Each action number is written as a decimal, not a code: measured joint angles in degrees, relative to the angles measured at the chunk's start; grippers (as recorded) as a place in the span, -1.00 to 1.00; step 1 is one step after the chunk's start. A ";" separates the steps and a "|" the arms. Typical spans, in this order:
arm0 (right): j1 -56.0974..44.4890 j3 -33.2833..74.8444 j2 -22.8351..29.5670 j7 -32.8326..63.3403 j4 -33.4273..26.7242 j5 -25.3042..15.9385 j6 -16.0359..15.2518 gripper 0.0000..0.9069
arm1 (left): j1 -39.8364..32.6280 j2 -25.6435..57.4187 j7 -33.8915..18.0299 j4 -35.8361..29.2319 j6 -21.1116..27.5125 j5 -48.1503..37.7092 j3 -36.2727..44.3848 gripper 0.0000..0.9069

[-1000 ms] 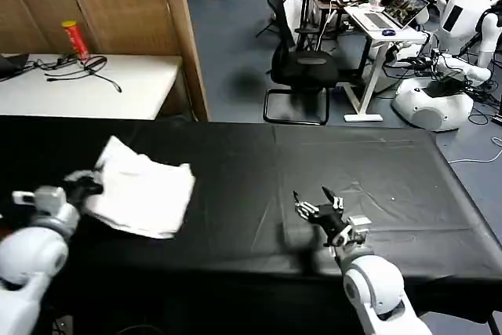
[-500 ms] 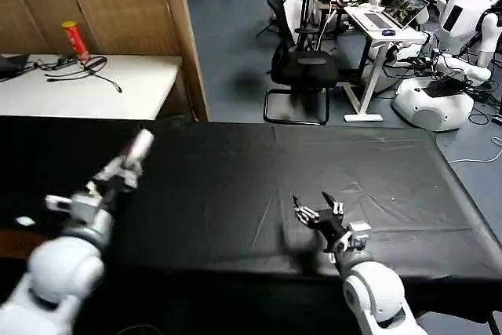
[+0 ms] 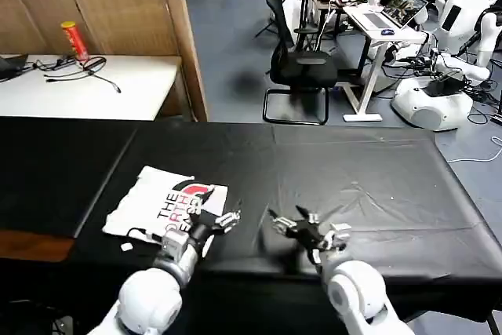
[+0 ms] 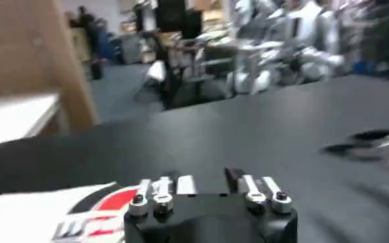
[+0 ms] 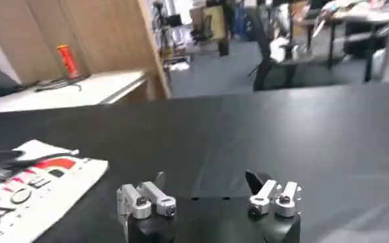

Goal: Fold and organize the clothes.

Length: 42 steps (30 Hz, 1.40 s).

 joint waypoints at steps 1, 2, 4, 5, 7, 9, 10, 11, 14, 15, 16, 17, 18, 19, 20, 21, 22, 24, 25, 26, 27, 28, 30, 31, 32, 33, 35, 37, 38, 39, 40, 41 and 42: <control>0.62 -0.88 0.20 0.01 -0.40 0.20 -0.14 0.94 | -0.11 0.19 -0.06 0.03 -0.30 -0.06 -0.27 0.94; 1.32 -1.91 0.43 0.02 -0.89 0.38 -0.25 0.94 | -0.31 0.49 -0.10 0.25 -0.66 -0.01 -0.75 0.94; 2.84 -3.93 0.91 0.07 -2.06 0.48 -0.32 0.94 | -0.63 1.05 -0.23 0.68 -1.25 0.54 -1.74 0.94; 3.84 -5.14 1.31 0.18 -2.99 0.55 -0.32 0.94 | -0.65 1.29 -0.24 0.83 -1.79 0.92 -2.18 0.94; 5.58 -7.10 2.00 0.49 -4.78 0.65 -0.31 0.94 | -0.65 1.69 -0.41 1.08 -2.29 1.33 -3.10 0.94; 7.47 -9.10 2.94 0.69 -6.86 0.84 -0.33 0.94 | -0.40 1.98 -0.79 0.94 -2.75 1.45 -3.92 0.94; 8.36 -9.95 3.44 0.80 -7.97 0.86 -0.32 0.94 | -0.29 2.08 -1.08 0.84 -2.95 1.51 -4.17 0.94; 9.22 -10.78 4.00 0.90 -9.15 0.88 -0.32 0.94 | -0.13 2.18 -1.54 0.64 -3.40 1.60 -4.38 0.94; 11.35 -12.81 5.44 1.02 -12.33 0.92 -0.22 0.57 | 0.27 2.48 -1.75 0.38 -4.03 2.17 -5.10 0.94; 11.99 -13.48 5.96 1.01 -13.32 0.92 -0.19 0.51 | 0.40 2.60 -1.75 0.29 -4.18 2.16 -5.44 0.94; 12.47 -13.95 6.34 0.97 -14.19 0.93 -0.09 0.35 | 0.48 2.70 -1.76 0.25 -4.27 2.15 -5.73 0.94; 12.92 -14.27 6.67 0.92 -14.96 0.94 -0.01 0.25 | 0.62 2.81 -1.74 0.15 -4.41 2.12 -6.07 0.94; 13.36 -14.51 7.01 0.89 -15.70 0.94 0.04 0.08 | 0.72 2.94 -1.74 0.16 -4.55 2.02 -6.41 0.94; 13.79 -14.84 7.41 0.84 -16.47 0.93 0.06 -0.25 | 0.76 3.04 -1.73 0.15 -4.64 1.94 -6.70 0.94; 14.18 -15.08 7.80 0.81 -17.09 0.93 0.07 -0.25 | 0.81 3.18 -1.73 0.14 -4.70 1.84 -7.06 0.94; 14.51 -15.24 8.15 0.82 -17.70 0.93 0.07 -0.76 | 0.87 3.30 -1.73 0.12 -4.73 1.76 -7.42 0.94; 14.74 -15.35 8.41 0.81 -18.19 0.90 0.08 -0.85 | 0.93 3.41 -1.72 0.06 -4.76 1.73 -7.71 0.94; 14.88 -15.51 8.56 0.82 -18.55 0.82 0.08 -0.91 | 1.24 3.64 -1.70 -0.08 -4.87 1.69 -8.36 0.94; 14.85 -15.55 8.57 0.80 -18.58 0.82 0.06 -0.98 | 1.36 3.72 -1.72 -0.07 -4.91 1.68 -8.67 0.94; 14.76 -15.52 8.44 0.77 -18.45 0.80 0.04 -0.98 | 1.54 3.77 -1.68 -0.09 -4.97 1.68 -8.94 0.94; 14.65 -15.41 8.26 0.74 -18.33 0.80 0.02 -1.00 | 1.72 3.82 -1.67 -0.09 -5.05 1.68 -9.21 0.94; 14.56 -15.28 8.11 0.69 -18.19 0.77 0.02 -1.00 | 1.90 3.85 -1.67 -0.08 -5.09 1.68 -9.42 0.94; 14.30 -14.88 7.75 0.54 -17.72 0.80 -0.08 -1.00 | 2.14 3.83 -1.64 0.02 -5.25 1.71 -9.72 0.94; 14.03 -14.44 7.33 0.36 -17.29 0.93 -0.15 -1.00 | 2.29 3.80 -1.64 0.21 -5.36 1.72 -9.97 0.94; 13.86 -13.89 6.78 0.08 -16.83 0.98 -0.20 -1.00 | 2.45 3.76 -1.65 0.40 -5.45 1.73 -10.22 0.94; 13.66 -13.36 6.15 -0.23 -16.25 1.15 -0.24 -1.00 | 2.63 3.71 -1.63 0.53 -5.57 1.73 -10.41 0.94; 13.24 -12.09 4.43 -0.69 -15.02 1.59 -0.43 -1.00 | 2.81 3.59 -1.58 0.91 -5.72 1.73 -10.74 0.94; 13.09 -10.36 2.07 -1.78 -13.53 1.71 -1.26 -1.00 | 2.81 3.39 -1.52 1.42 -5.93 1.72 -10.90 0.94; 13.13 -9.35 0.68 -2.15 -13.18 1.70 -1.68 -1.00 | 2.77 3.26 -1.49 1.75 -6.06 1.72 -10.91 0.94; 13.29 -8.17 -0.99 -2.69 -13.06 1.40 -1.87 -1.00 | 2.74 3.13 -1.49 2.08 -6.18 1.74 -10.91 0.94; 13.53 -7.11 -2.52 -3.23 -13.07 0.84 -1.89 -1.00 | 2.72 3.02 -1.48 2.40 -6.31 1.78 -10.91 0.94; 13.80 -6.12 -3.92 -3.73 -13.11 0.10 -1.80 -1.00 | 2.75 2.86 -1.48 2.74 -6.41 1.84 -10.91 0.94; 14.04 -5.20 -5.34 -4.29 -13.23 -0.65 -1.58 -1.00 | 2.84 2.70 -1.47 3.02 -6.51 1.90 -10.91 0.94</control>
